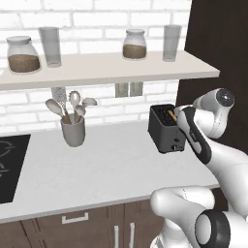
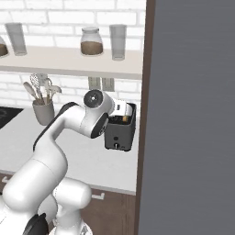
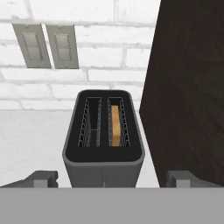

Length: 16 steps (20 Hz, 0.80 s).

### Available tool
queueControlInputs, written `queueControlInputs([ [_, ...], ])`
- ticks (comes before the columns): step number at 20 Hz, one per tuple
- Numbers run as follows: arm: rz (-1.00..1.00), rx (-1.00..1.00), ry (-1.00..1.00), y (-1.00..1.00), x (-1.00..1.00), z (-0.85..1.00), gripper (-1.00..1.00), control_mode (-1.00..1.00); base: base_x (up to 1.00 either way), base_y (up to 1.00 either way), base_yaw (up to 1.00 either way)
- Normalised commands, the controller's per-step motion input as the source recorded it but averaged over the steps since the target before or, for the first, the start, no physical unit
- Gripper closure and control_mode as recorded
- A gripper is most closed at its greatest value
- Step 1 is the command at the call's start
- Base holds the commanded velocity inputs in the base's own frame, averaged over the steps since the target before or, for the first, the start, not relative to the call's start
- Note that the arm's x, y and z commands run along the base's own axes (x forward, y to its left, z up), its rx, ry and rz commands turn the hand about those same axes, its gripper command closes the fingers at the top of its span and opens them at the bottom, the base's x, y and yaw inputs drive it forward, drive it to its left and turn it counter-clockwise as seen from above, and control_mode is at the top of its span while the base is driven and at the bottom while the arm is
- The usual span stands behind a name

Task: Start the toaster. Once the lever pops up, take the bread to the plate on the dining counter.

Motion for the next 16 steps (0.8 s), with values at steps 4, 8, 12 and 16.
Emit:
queueControlInputs([
  [4, 0.00, 0.00, 0.00, 0.00, 0.00, 0.00, -1.00, -1.00, 0.00, 0.00, 0.00],
  [8, 0.00, 0.00, 0.00, 0.00, 0.00, 0.00, -1.00, -1.00, 0.00, 0.00, 0.00],
  [12, 0.00, 0.00, 0.00, 0.00, 0.00, 0.00, -1.00, -1.00, 0.00, 0.00, 0.00],
  [16, 0.00, 0.00, 0.00, 0.00, 0.00, 0.00, -1.00, -1.00, 0.00, 0.00, 0.00],
])
